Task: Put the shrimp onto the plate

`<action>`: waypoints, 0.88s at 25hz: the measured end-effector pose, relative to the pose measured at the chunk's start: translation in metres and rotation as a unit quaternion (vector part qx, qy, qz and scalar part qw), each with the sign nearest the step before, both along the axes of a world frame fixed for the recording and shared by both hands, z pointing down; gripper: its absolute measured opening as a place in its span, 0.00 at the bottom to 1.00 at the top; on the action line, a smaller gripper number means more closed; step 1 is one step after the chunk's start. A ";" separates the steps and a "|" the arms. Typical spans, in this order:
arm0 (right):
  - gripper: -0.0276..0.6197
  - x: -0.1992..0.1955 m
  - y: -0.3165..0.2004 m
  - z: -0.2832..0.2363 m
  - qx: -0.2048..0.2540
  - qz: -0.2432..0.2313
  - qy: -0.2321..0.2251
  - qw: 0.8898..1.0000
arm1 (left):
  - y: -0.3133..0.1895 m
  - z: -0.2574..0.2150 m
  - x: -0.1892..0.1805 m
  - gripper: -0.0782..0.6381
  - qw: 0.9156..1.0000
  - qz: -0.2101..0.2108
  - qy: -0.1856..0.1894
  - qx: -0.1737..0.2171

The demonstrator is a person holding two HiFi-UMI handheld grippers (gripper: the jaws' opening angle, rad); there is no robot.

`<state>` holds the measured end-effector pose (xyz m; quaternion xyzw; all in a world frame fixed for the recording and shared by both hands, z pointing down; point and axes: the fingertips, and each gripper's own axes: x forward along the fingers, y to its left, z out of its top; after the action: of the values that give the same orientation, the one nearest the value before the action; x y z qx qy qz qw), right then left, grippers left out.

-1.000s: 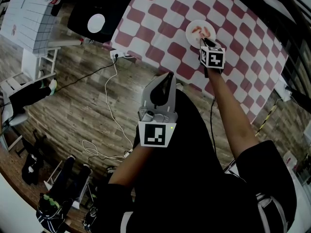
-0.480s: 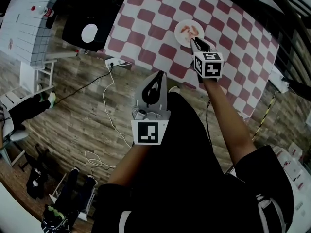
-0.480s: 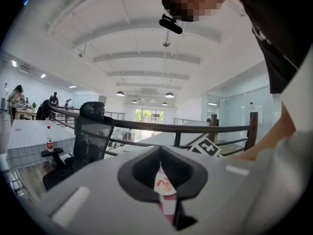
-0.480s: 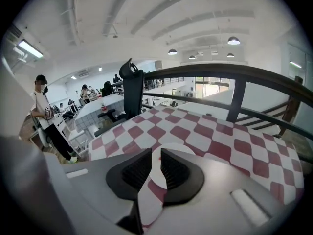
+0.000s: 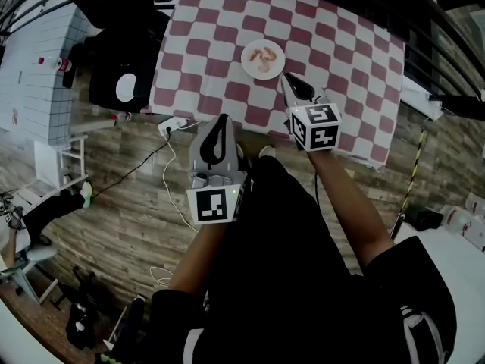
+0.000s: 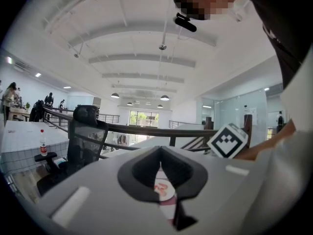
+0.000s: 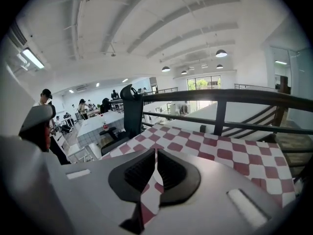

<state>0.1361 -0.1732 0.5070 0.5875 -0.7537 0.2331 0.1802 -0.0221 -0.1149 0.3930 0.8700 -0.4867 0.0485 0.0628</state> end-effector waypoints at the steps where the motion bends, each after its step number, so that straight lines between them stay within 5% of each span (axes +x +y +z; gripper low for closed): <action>1: 0.06 0.002 0.006 -0.009 0.007 0.003 -0.003 1.000 | 0.000 -0.004 0.002 0.12 1.000 0.004 -0.002 0.005; 5: 0.04 0.008 0.029 -0.040 0.031 0.017 -0.009 0.999 | 0.005 -0.010 0.017 0.12 1.000 0.026 -0.013 -0.005; 13: 0.04 0.018 0.080 -0.094 0.066 0.044 -0.024 0.997 | 0.020 -0.037 0.074 0.12 0.993 0.107 0.038 -0.012; 22: 0.04 0.041 0.117 -0.173 0.188 0.105 0.004 0.977 | 0.030 -0.066 0.118 0.12 0.984 0.169 0.044 0.019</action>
<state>0.1776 -0.0563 0.3340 0.6880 -0.7170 0.1025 0.0443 0.0956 -0.0847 0.3267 0.9421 -0.3299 0.0110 0.0584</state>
